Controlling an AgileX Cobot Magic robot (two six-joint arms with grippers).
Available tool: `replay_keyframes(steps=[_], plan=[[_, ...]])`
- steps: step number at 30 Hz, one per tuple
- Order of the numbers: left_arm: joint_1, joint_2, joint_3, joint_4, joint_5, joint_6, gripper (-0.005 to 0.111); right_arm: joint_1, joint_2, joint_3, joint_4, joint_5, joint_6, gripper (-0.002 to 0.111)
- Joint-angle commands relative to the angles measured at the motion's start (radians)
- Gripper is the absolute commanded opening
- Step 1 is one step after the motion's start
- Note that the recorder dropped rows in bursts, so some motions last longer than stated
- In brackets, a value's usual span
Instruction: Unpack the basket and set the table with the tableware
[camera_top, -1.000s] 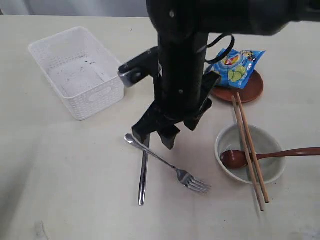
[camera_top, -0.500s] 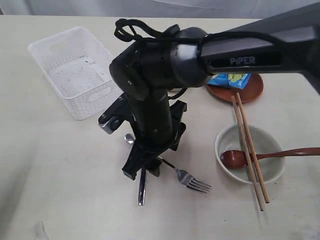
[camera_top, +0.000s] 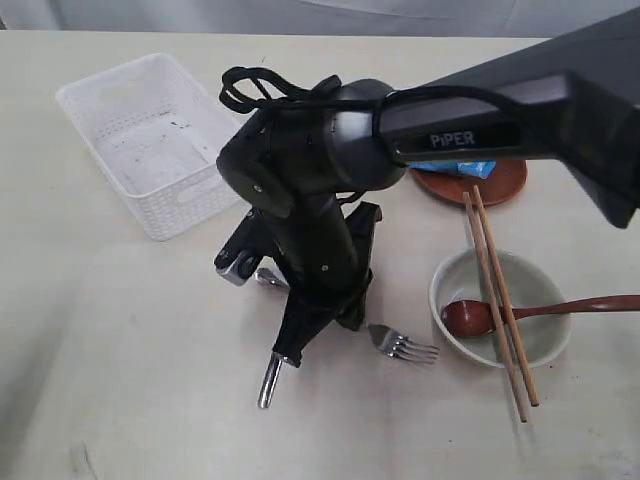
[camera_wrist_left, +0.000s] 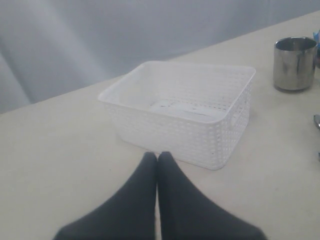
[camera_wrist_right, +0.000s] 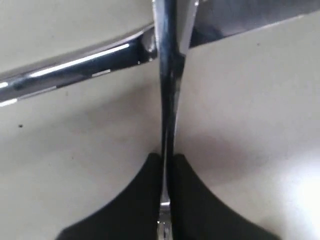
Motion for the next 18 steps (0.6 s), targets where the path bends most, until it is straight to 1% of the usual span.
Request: replay_keyframes(steps=[1,5,10,15,18], plan=[[-0.006,0.0,0.001,-0.005,-0.002,-0.004,0.0,0.039,-0.108,0.003,-0.071,-0.007,-0.158,-0.001],[-0.006,0.0,0.001,-0.005,-0.002,-0.004,0.0,0.058,-0.21,0.003,-0.108,-0.031,-0.347,-0.001],[-0.006,0.0,0.001,-0.005,-0.002,-0.004,0.0,0.061,-0.238,0.003,-0.12,-0.017,-0.73,-0.001],[-0.006,0.0,0.001,-0.005,-0.002,-0.004,0.0,0.061,-0.21,0.003,-0.118,-0.141,-0.916,-0.001],[-0.006,0.0,0.001,-0.005,-0.002,-0.004,0.0,0.061,-0.185,0.003,-0.126,-0.149,-1.034,-0.001]])
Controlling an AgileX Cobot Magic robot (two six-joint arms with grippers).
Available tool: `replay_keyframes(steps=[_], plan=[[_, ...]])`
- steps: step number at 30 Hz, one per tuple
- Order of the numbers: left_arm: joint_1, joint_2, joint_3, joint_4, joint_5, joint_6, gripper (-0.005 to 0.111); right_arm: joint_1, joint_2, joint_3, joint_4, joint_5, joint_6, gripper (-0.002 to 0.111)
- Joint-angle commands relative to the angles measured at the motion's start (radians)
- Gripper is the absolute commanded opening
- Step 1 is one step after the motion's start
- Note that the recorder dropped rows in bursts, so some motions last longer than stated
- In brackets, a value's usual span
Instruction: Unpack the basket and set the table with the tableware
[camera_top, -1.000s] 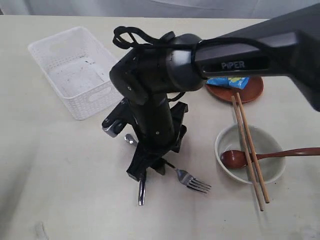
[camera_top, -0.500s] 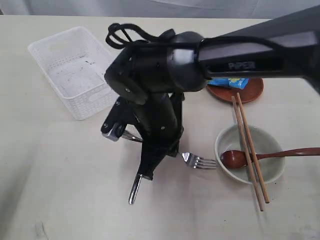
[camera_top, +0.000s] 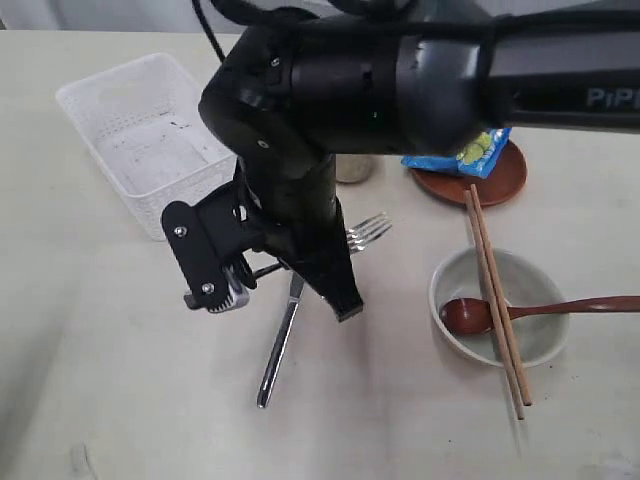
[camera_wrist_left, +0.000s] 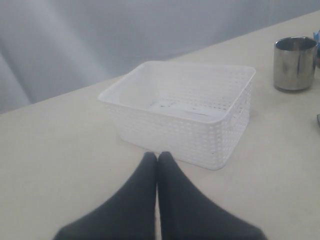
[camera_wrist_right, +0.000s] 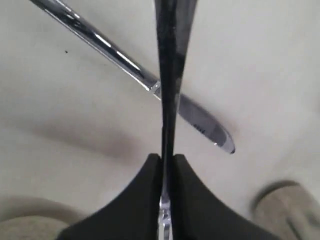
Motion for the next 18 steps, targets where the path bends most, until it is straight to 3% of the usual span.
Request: replay_keyframes(steps=[1,7,12,18], plan=[[-0.006,0.0,0.001,-0.005,-0.002,-0.004,0.0,0.001,0.036,0.005,-0.031,-0.027,-0.191,-0.001],[-0.006,0.0,0.001,-0.005,-0.002,-0.004,0.0,0.03,0.023,0.157,-0.308,-0.061,-0.266,0.0],[-0.006,0.0,0.001,-0.005,-0.002,-0.004,0.0,0.033,-0.077,0.375,-0.309,-0.415,-0.493,0.0],[-0.006,0.0,0.001,-0.005,-0.002,-0.004,0.0,0.029,-0.047,0.406,-0.342,-0.545,-0.501,0.0]])
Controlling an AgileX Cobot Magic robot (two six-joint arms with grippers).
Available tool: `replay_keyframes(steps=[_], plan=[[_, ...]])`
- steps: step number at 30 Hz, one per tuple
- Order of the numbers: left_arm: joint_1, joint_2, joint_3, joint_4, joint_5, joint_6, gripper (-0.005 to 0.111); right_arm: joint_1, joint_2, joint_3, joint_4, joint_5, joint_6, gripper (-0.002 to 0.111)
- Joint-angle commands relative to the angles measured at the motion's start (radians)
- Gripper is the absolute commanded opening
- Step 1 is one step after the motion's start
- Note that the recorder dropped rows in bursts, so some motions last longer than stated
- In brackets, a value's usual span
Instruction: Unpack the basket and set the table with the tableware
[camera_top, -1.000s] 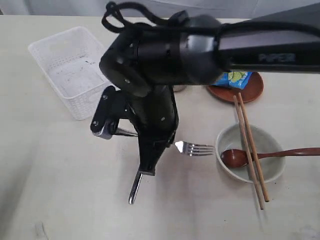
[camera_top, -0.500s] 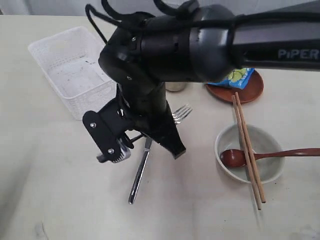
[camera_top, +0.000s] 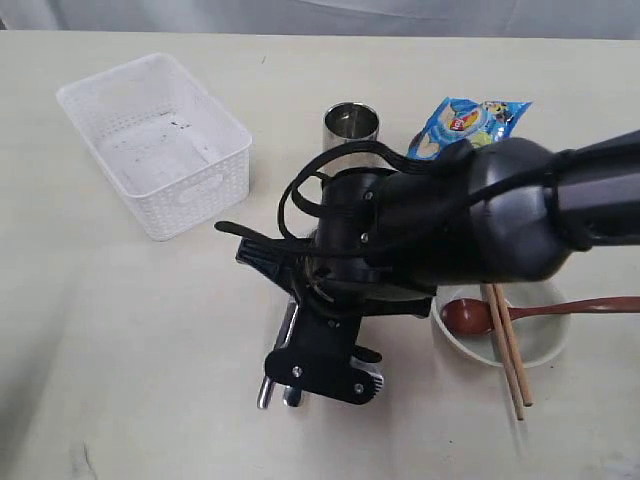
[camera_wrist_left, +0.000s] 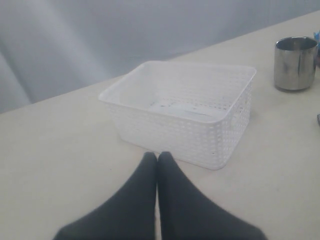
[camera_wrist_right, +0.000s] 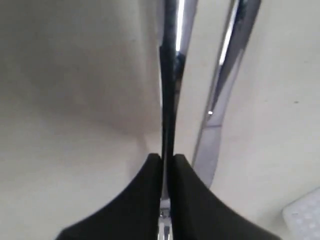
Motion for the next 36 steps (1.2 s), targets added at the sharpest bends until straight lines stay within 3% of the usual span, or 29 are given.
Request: replay_keyframes(steps=[1,16,19,22,24,31,36], plan=[[-0.006,0.0,0.001,-0.005,-0.002,-0.004,0.0,-0.001,0.036,0.004,-0.033,-0.065,-0.02,0.0],[-0.006,0.0,0.001,-0.005,-0.002,-0.004,0.0,-0.049,0.06,0.004,-0.032,-0.086,0.003,0.0],[-0.006,0.0,0.001,-0.005,-0.002,-0.004,0.0,-0.049,0.06,0.004,-0.032,-0.145,0.044,0.013],[-0.006,0.0,0.001,-0.005,-0.002,-0.004,0.0,-0.049,0.06,0.004,-0.032,-0.143,0.044,0.036],[-0.006,0.0,0.001,-0.005,-0.002,-0.004,0.0,-0.049,0.06,0.004,-0.012,-0.136,0.055,0.045],[-0.006,0.0,0.001,-0.005,-0.002,-0.004,0.0,-0.049,0.034,0.004,-0.011,-0.056,0.215,0.046],[-0.006,0.0,0.001,-0.005,-0.002,-0.004,0.0,-0.047,-0.093,0.004,-0.011,-0.045,0.574,0.045]])
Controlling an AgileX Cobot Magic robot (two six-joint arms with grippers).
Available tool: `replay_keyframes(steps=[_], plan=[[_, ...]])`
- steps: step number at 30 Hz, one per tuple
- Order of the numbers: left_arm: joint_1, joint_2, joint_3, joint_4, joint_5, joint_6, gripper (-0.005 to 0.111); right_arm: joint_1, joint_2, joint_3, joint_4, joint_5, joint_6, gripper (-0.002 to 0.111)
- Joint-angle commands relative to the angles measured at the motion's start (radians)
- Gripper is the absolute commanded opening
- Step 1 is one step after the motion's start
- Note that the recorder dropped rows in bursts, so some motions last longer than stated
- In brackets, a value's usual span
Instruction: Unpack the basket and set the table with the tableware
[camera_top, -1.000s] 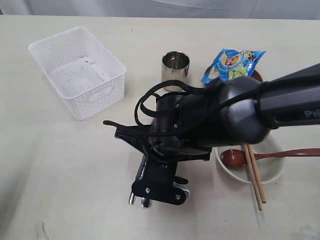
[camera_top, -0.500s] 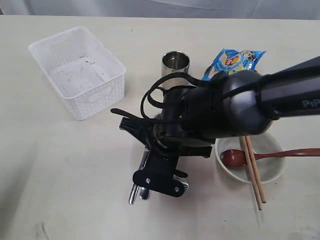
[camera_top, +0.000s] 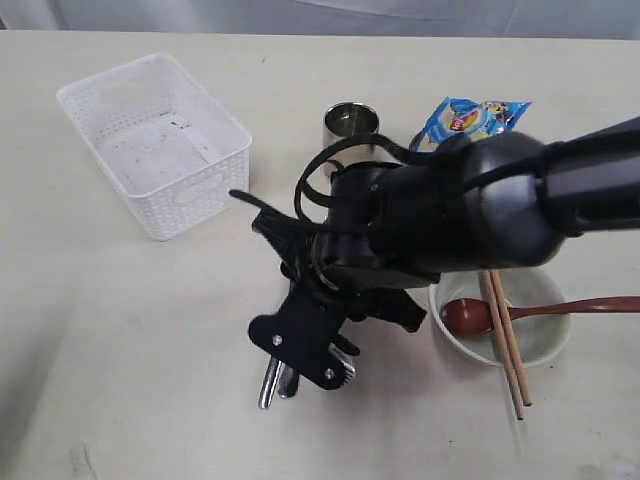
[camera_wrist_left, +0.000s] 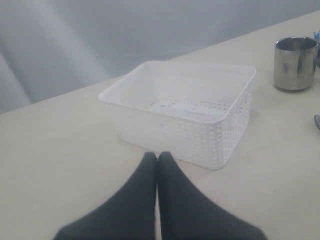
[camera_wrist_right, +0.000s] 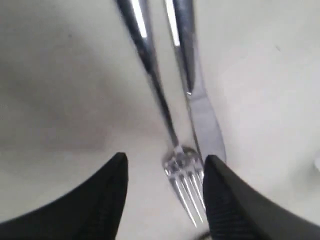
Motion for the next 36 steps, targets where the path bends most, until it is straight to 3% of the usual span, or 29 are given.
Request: replay_keyframes(steps=[1,6,10,14,16,19,23,29,36], plan=[[-0.006,0.0,0.001,-0.005,-0.002,-0.004,0.0,-0.003,-0.121,0.001,0.015,0.001,0.4,0.044],[-0.006,0.0,0.001,-0.005,-0.002,-0.004,0.0,-0.003,-0.216,-0.017,0.174,0.101,1.473,0.032],[-0.006,0.0,0.001,-0.005,-0.002,-0.004,0.0,-0.003,-0.214,-0.021,0.412,0.106,1.89,0.032],[-0.006,0.0,0.001,-0.005,-0.002,-0.004,0.0,-0.013,-0.142,-0.022,0.605,-0.051,1.895,0.042],[-0.006,0.0,0.001,-0.005,-0.002,-0.004,0.0,-0.046,-0.095,-0.022,0.654,-0.01,1.895,0.051],[-0.006,0.0,0.001,-0.005,-0.002,-0.004,0.0,-0.12,-0.061,-0.022,0.671,0.102,1.895,0.056],[-0.006,0.0,0.001,-0.005,-0.002,-0.004,0.0,-0.176,-0.075,-0.022,0.671,0.1,1.895,0.052],[-0.006,0.0,0.001,-0.005,-0.002,-0.004,0.0,-0.184,-0.036,-0.022,0.726,0.008,1.861,0.035],[-0.006,0.0,0.001,-0.005,-0.002,-0.004,0.0,-0.186,0.081,-0.172,0.746,0.116,1.722,0.035]])
